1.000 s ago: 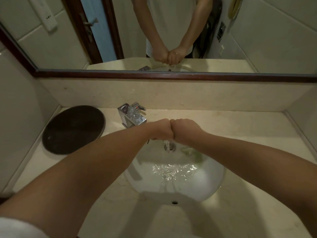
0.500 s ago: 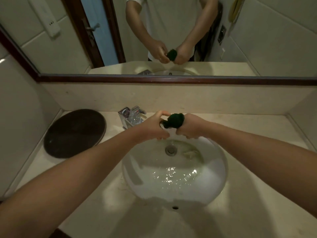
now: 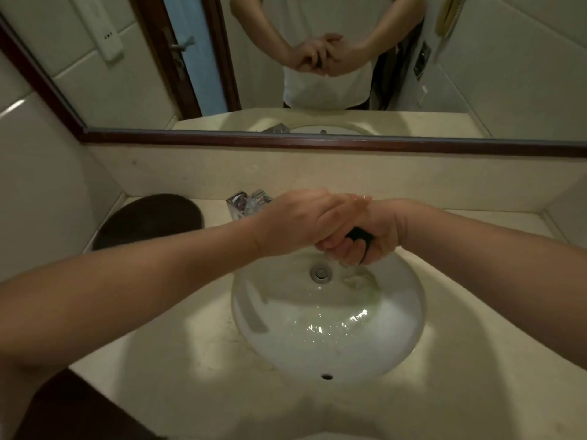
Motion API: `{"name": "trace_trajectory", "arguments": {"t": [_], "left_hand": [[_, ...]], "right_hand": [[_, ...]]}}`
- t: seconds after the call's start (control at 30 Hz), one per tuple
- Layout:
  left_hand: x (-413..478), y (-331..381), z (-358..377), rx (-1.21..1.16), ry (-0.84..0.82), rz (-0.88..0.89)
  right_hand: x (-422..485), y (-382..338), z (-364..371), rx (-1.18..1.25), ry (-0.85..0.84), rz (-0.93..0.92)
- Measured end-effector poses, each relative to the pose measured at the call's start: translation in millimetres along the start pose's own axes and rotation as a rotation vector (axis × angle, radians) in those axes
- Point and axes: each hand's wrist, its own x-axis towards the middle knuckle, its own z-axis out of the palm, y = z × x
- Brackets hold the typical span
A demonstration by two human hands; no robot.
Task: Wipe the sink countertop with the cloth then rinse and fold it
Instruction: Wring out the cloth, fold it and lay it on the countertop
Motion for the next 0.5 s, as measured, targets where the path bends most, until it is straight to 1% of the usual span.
{"name": "trace_trajectory", "arguments": {"t": [0.07,0.17,0.23,0.3,0.33,0.4,0.43,0.5], "left_hand": [[7,-4,-3,0.031,-0.093,-0.070],[12,-5,-6,0.065,-0.357,-0.170],[12,-7,-6,0.093,-0.452,-0.199],[20,-8,-12,0.098,-0.512,-0.236],[25,-9,-14,0.082,-0.596,-0.270],[34,-12,-15,0.093,-0.847,-0.378],[39,-13,-16,0.105,-0.908,-0.438],[49,-14,-18,0.096,-0.959,-0.533]], "right_hand": [[-5,-4,3,0.011,0.111,0.002],[-8,-6,10,-0.044,0.267,0.007],[-5,-8,14,-0.123,0.397,0.012],[0,-10,18,-0.183,0.511,-0.002],[2,-11,18,-0.211,0.567,-0.018],[7,-12,18,-0.261,0.693,-0.064],[10,-13,17,-0.288,0.761,-0.093],[15,-15,15,-0.350,0.881,-0.122]]}}
